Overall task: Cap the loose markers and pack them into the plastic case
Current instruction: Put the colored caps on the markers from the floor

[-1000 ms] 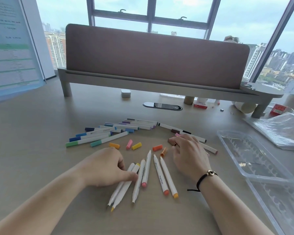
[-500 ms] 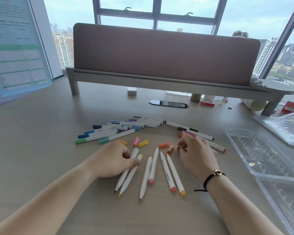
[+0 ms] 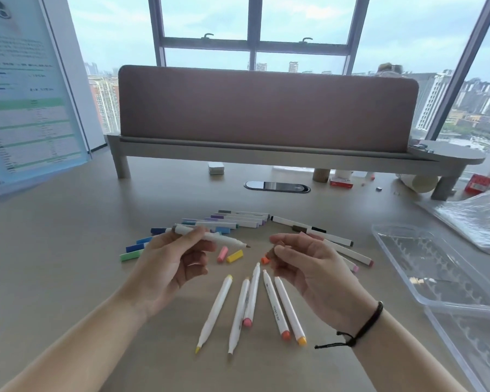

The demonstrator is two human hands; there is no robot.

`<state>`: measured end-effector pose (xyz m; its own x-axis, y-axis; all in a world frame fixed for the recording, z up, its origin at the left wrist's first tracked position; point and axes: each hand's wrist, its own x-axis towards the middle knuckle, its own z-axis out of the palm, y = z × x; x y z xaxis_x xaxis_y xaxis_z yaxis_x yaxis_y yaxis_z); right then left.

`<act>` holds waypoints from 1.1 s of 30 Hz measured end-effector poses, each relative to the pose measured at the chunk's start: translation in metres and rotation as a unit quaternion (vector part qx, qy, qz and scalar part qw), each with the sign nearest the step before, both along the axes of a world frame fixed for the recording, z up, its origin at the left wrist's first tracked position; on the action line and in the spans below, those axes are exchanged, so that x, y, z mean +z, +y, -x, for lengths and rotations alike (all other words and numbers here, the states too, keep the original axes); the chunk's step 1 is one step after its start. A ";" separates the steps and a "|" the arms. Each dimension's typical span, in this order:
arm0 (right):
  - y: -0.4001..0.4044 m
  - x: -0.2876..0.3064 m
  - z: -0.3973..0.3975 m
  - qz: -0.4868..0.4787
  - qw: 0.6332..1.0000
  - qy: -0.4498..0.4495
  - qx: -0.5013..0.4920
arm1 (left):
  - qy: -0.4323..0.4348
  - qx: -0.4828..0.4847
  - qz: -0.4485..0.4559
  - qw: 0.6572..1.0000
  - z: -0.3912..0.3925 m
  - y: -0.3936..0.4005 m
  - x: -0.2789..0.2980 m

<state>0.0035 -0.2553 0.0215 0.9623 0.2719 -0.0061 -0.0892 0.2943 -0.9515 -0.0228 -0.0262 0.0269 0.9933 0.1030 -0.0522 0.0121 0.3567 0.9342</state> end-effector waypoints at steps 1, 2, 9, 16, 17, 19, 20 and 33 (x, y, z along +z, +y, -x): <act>0.001 0.001 0.002 -0.011 1.000 -0.003 0.000 | -0.005 -0.004 -0.002 1.000 0.001 -0.001 0.000; 0.003 0.001 0.002 -0.015 1.000 -0.008 -0.009 | -0.011 -0.007 -0.003 1.000 0.002 -0.003 0.000; 0.002 0.001 0.001 0.013 0.998 -0.032 -0.053 | -0.052 -0.032 0.000 0.998 0.003 -0.001 -0.002; 0.006 0.000 0.005 0.047 0.998 -0.032 -0.039 | -0.069 -0.073 -0.039 0.994 0.005 -0.004 -0.006; 0.005 0.000 0.006 0.049 0.998 -0.033 -0.037 | -0.072 -0.079 -0.047 0.993 0.005 -0.006 -0.007; 0.004 0.002 0.006 0.042 0.998 -0.032 -0.027 | -0.074 -0.079 -0.062 0.992 0.006 -0.008 -0.007; 0.003 0.003 0.007 0.037 0.999 -0.032 -0.022 | -0.075 -0.075 -0.071 0.992 0.007 -0.008 -0.007; 0.001 -0.002 0.005 0.012 0.999 -0.031 0.020 | -0.087 -0.054 -0.091 0.991 0.011 -0.011 -0.007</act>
